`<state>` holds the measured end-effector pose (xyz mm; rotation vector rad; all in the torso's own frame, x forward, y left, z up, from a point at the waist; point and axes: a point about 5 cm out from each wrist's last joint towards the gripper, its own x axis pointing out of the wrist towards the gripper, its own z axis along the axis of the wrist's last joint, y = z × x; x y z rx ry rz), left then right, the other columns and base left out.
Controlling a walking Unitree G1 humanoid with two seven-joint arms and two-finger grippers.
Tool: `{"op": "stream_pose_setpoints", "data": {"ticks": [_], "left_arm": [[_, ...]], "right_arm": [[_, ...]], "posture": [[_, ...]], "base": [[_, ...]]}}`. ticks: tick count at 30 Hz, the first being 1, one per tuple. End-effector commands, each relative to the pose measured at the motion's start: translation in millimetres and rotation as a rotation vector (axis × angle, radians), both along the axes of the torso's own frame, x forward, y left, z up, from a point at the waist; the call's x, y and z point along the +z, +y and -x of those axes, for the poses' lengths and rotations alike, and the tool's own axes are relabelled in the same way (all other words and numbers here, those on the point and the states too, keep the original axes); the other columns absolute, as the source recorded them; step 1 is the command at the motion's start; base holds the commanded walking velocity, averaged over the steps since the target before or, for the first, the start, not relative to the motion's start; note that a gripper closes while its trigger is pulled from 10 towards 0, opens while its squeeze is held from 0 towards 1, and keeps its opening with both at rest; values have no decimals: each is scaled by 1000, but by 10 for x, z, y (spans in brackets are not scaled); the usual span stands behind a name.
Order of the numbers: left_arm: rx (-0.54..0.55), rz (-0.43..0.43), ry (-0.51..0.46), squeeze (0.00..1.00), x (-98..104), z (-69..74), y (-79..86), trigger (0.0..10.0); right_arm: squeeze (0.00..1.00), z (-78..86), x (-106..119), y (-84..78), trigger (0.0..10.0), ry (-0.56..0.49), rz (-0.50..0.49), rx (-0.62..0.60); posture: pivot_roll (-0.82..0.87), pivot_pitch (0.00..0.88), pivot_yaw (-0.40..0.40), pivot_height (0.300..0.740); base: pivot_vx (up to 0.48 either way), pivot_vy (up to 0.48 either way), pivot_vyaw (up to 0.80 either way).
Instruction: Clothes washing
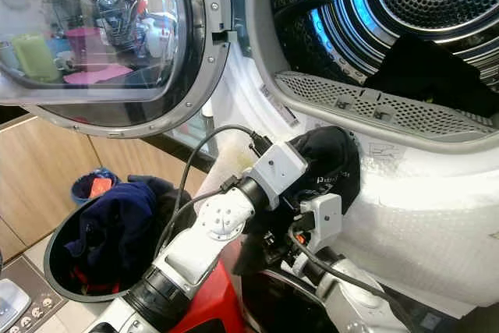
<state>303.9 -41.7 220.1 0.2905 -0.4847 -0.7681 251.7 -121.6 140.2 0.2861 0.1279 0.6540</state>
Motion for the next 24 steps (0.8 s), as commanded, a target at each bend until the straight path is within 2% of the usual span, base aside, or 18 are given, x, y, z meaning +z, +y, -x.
{"op": "stream_pose_setpoints", "data": {"ticks": [1, 6, 10, 16, 17, 18, 19, 20, 21, 22, 23, 24], "left_arm": [[-62, 57, -39, 0, 149, 92, -121, 10000], [-92, 95, -23, 0, 180, 173, -187, 10000], [-119, 137, -3, 0, 219, 236, -211, 10000], [-138, 175, 1, 0, 273, 267, -197, 10000], [-140, 187, -6, 0, 297, 275, -187, 10000], [-141, 191, -7, 0, 306, 279, -183, 10000], [-145, 202, -2, 0, 320, 284, -175, 10000], [-148, 208, 2, 0, 327, 285, -172, 10000], [-154, 222, 8, 0, 342, 292, -162, 10000], [-157, 228, 11, 0, 348, 297, -158, 10000], [-159, 231, 13, 0, 349, 299, -157, 10000], [-159, 233, 16, 0, 350, 301, -157, 10000]], "right_arm": [[0, 37, 10, 99, 10000, 7, -22, 31], [0, -41, -11, 101, 10000, 41, -78, -75], [0, -133, -48, 5, 10000, 57, -93, -187], [0, -178, -69, -84, 10000, 44, -92, -255], [0, -186, -74, -113, 9176, 33, -91, -268], [0, -190, -75, -123, 9176, 29, -92, -272], [0, -190, -83, -134, 4157, 36, -110, -272], [0, -189, -88, -138, 4157, 43, -121, -269], [0, -195, -96, -152, 2000, 43, -133, -280], [0, -198, -100, -160, 2000, 39, -131, -287], [0, -195, -103, -158, 0, 36, -135, -282], [0, -191, -106, -156, 0, 33, -142, -276]], "posture": [[-24, 0, 15, 740], [-17, 0, 14, 740], [-11, 0, 12, 740], [-3, 0, 8, 740], [0, 0, 7, 740], [0, 0, 7, 740], [0, 0, 7, 740], [0, 0, 7, 740], [2, 0, 6, 740], [2, 0, 6, 740], [4, 0, 4, 740], [4, 0, 4, 740]], "base": [[0, 0, 0], [0, 0, 0], [0, 0, 0], [0, 0, 0], [0, 0, 0], [0, 0, 0], [0, 0, 0], [0, 0, 0], [0, 0, 0], [0, 0, 0], [0, 0, 0], [0, 0, 0]]}}
